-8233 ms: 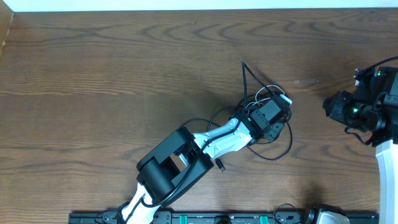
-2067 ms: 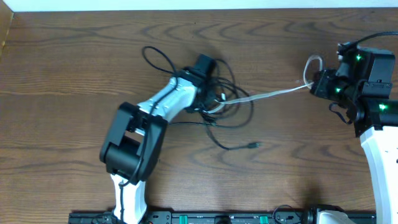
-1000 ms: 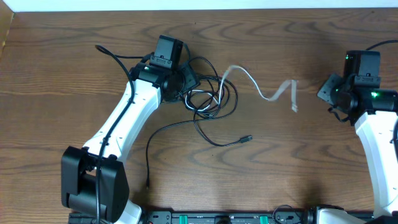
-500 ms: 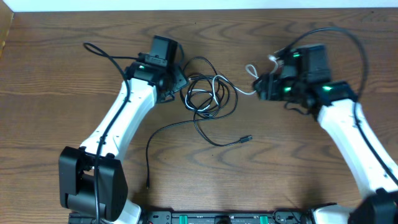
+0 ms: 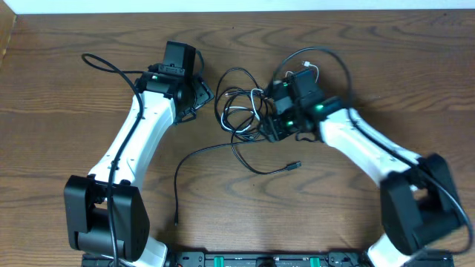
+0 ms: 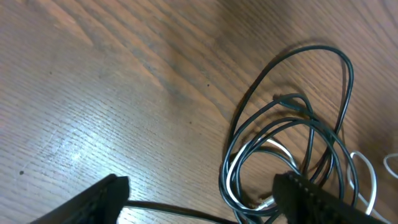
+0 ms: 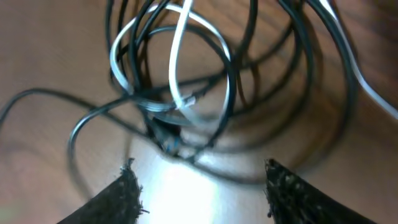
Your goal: Untangle cables
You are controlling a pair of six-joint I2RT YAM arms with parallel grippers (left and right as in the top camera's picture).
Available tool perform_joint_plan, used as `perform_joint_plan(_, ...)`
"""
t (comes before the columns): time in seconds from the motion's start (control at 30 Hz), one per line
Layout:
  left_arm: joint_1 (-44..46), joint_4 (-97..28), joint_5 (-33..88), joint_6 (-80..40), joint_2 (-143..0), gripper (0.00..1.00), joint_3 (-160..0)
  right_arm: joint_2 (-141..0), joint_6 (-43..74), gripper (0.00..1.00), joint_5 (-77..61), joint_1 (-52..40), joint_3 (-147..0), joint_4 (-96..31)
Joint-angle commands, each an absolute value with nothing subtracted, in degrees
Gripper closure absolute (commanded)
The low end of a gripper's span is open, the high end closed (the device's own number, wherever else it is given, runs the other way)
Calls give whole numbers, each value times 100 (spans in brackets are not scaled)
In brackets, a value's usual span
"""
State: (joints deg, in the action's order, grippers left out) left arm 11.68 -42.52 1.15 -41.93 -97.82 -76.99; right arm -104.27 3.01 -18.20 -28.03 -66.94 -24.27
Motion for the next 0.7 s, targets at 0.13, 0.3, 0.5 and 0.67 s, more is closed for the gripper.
perform_joint_plan(0.13, 1153, -4383, 38, -4202, -9843, 10, -7677, -10853, 143, 52, -1216, -3127, -6700, -1710)
perform_joint_plan(0.3, 1153, -4414, 40, -4204, -9843, 10, -7677, -10888, 139, 58, -779, -3208, -6700, -1387)
perform_joint_plan(0.5, 1153, -4414, 40, -4204, -9843, 10, -7677, -10890, 141, 76, -781, -3234, -6700, -1192)
perform_joint_plan(0.67, 1153, -4414, 40, -4204, -9843, 10, -7677, -10890, 141, 81, -781, -3234, -6700, -1264)
